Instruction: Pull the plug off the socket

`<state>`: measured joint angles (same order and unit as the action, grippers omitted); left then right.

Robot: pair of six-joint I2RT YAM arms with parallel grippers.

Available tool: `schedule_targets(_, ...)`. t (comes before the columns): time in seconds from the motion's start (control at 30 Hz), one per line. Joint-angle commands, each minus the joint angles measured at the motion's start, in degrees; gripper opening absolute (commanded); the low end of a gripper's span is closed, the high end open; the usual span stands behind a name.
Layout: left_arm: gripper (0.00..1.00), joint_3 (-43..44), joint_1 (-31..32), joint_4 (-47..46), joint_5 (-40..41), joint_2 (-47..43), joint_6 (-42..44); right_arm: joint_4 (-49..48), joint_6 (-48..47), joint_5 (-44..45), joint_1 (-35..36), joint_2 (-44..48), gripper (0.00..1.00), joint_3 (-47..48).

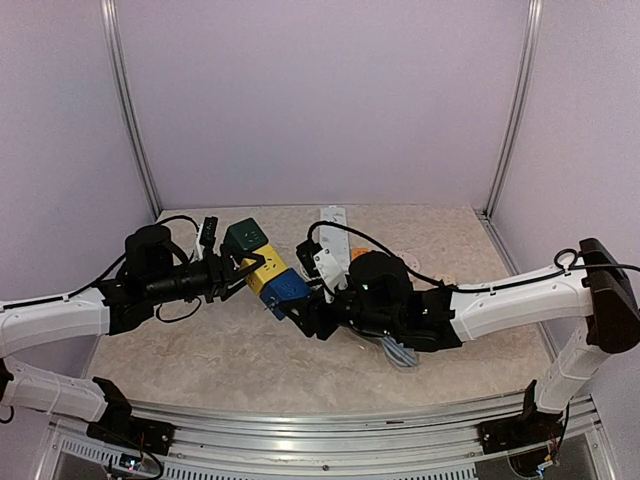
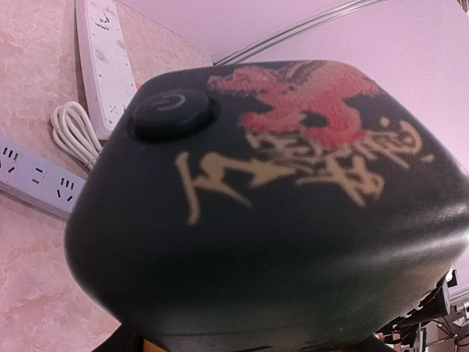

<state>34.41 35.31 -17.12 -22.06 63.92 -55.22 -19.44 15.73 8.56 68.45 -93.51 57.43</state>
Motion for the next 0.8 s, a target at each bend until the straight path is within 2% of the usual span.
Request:
schedule_targets(0.0, 0.35, 0.6, -2.1, -0.1, 6.5, -0.2, 1.9, -2.3, 0.8, -2.0, 2.0, 4.5, 0.0, 0.7)
schedule_targets(0.23, 0.35, 0.2, -2.1, 0.8, 7.6, -1.6, 2.1, 5.8, 8.3, 8.0, 0.9, 3.2, 0.0, 3.1)
schedule_targets(0.57, 0.35, 0.3, -2.0, 1.0, 7.3, -1.6, 2.1, 11.7, 12.6, 10.4, -0.9, 1.8, 0.0, 5.1)
schedule_targets(0.77, 0.35, 0.8, -2.1, 1.3, 6.8, -1.1, 2.6, 7.1, 9.6, 7.7, -1.1, 3.2, 0.0, 2.9)
